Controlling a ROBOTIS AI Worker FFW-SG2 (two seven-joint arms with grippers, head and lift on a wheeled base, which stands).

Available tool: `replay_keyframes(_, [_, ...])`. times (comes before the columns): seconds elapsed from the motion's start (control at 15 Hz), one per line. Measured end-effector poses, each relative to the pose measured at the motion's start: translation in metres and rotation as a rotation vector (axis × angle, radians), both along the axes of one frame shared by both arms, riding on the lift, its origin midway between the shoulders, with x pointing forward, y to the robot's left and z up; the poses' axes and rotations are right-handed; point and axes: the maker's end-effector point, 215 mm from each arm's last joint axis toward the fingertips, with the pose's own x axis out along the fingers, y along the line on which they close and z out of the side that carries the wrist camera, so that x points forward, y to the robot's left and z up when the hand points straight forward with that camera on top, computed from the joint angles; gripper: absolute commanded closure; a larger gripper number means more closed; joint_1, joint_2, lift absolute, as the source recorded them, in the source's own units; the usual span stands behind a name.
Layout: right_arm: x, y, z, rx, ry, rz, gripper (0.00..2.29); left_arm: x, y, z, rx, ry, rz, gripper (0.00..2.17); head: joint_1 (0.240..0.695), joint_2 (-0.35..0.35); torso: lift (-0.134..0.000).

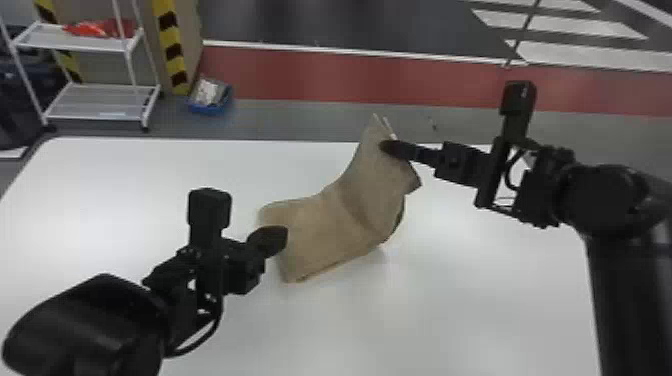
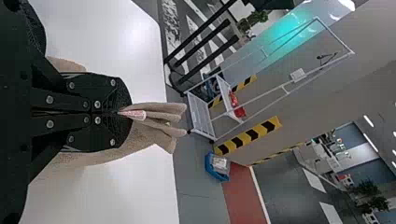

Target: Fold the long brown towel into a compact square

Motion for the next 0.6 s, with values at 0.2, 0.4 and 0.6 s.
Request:
replay_keyframes(0.2, [0.004, 0.008, -0.001, 0.000, 0.006, 0.004, 1.29, -0.004, 0.003, -0.003, -0.007, 0.010, -0.008, 2.15, 0.695, -0.137, -0.124])
replay_keyframes(0.4, [-0.001, 0.034, -0.008, 0.005, 0.022, 0.047, 1.29, -0.006, 0.002, -0.009, -0.003, 0.021, -0.007, 2.15, 0.695, -0.114, -0.124])
replay_keyframes(0.6, [-0.006, 0.059, -0.015, -0.008, 0.033, 0.083, 1.29, -0.005, 0.001, -0.016, 0.007, 0.028, -0.005, 2.15, 0.695, -0.088, -0.124])
